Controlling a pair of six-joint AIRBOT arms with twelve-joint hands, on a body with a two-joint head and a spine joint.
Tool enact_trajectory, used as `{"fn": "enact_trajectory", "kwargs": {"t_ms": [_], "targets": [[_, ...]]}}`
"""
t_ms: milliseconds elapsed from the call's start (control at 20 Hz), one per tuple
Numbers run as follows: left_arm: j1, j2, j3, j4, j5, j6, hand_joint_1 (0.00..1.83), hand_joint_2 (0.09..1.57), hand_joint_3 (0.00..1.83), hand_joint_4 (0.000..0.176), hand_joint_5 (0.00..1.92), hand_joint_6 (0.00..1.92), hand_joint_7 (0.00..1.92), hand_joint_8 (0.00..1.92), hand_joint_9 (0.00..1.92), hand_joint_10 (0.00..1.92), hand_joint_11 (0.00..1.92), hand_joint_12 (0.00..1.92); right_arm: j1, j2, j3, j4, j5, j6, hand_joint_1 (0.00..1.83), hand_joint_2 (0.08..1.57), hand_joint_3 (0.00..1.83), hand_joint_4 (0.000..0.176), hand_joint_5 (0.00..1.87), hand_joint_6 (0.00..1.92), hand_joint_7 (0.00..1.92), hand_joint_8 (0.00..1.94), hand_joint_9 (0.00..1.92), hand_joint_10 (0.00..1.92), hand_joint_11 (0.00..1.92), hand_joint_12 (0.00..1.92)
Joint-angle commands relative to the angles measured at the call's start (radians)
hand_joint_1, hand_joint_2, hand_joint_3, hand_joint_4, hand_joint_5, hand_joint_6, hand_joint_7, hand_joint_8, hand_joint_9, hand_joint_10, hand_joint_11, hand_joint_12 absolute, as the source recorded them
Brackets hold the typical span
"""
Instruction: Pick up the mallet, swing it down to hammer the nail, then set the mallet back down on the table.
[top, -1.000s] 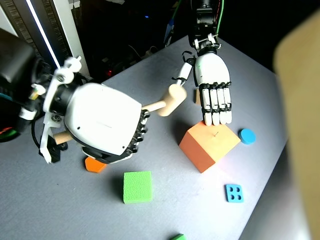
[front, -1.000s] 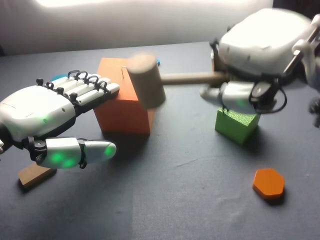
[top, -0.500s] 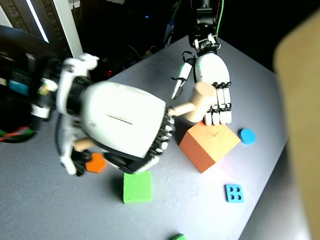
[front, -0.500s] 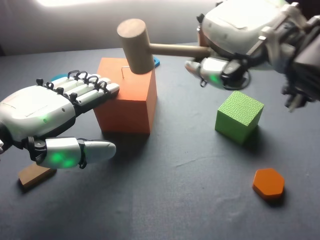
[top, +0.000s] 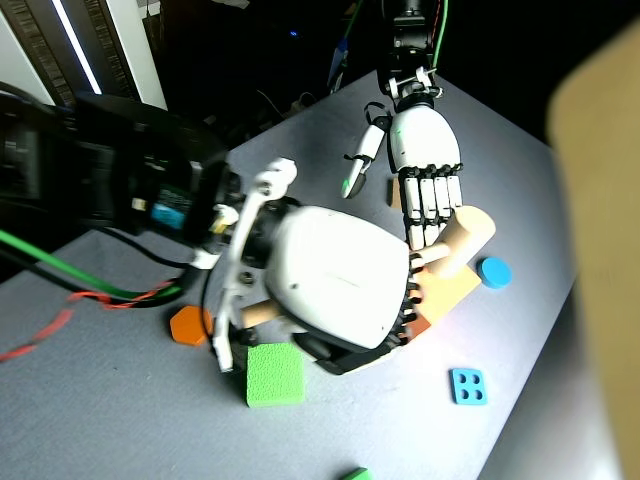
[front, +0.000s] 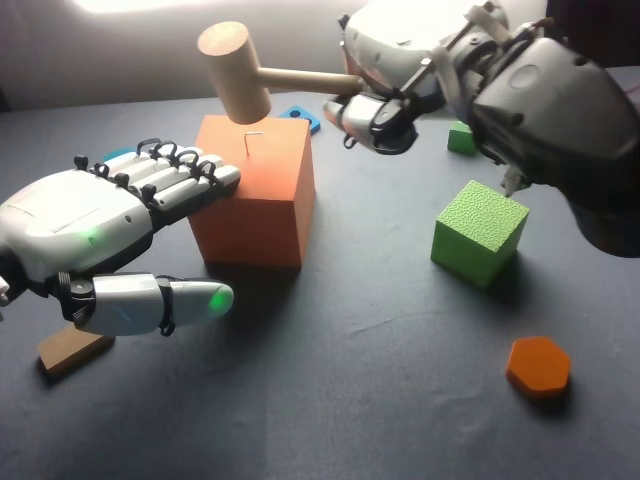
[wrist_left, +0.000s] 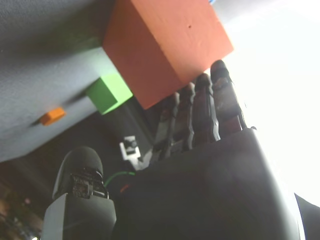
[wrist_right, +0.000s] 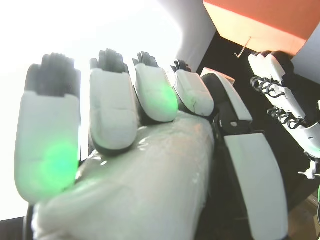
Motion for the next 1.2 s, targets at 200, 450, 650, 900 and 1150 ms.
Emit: {"fn": "enact_trajectory", "kwargs": {"t_ms": [200,450,650,900,1150], "targets": [[-0.005,-0.005,0.003,-0.007,-0.075,0.000,0.00,1.20,0.00,0.000,0.10,0.00,0.08,0.00,0.08,0.00,0.06,0.06,-0.006,-0.031,0.039,-0.059,0.060,-0.002,0.11,1.57,0.29,0.176,1.54,1.92,1.86,1.94,1.92,1.92,1.92,1.92],[-0.005,-0.005,0.003,-0.006,-0.075,0.000,0.00,1.21,0.00,0.000,0.09,0.00,0.06,0.00,0.06,0.00,0.04,0.05,-0.110,-0.039,0.048,-0.060,0.047,-0.042,0.15,1.57,0.27,0.176,1.54,1.92,1.87,1.94,1.92,1.92,1.92,1.92],[-0.006,-0.005,0.003,-0.006,-0.075,0.000,0.00,1.21,0.00,0.000,0.09,0.00,0.07,0.00,0.07,0.00,0.05,0.06,-0.106,-0.011,0.032,-0.060,0.066,-0.030,0.10,1.57,0.27,0.176,1.58,1.92,1.88,1.94,1.92,1.92,1.92,1.92],[-0.006,-0.005,0.003,-0.006,-0.075,0.000,0.00,1.22,0.00,0.000,0.09,0.01,0.07,0.00,0.07,0.00,0.05,0.06,-0.078,0.113,-0.068,-0.108,0.045,0.055,0.13,1.57,0.27,0.176,1.54,1.92,1.87,1.94,1.92,1.92,1.92,1.92],[-0.010,-0.005,0.003,-0.006,-0.075,-0.001,0.00,1.22,0.00,0.000,0.09,0.00,0.08,0.01,0.09,0.01,0.06,0.06,-0.117,0.275,-0.221,-0.440,-0.019,0.287,0.11,1.57,0.28,0.176,1.57,1.92,1.89,1.94,1.92,1.92,1.92,1.92]]}}
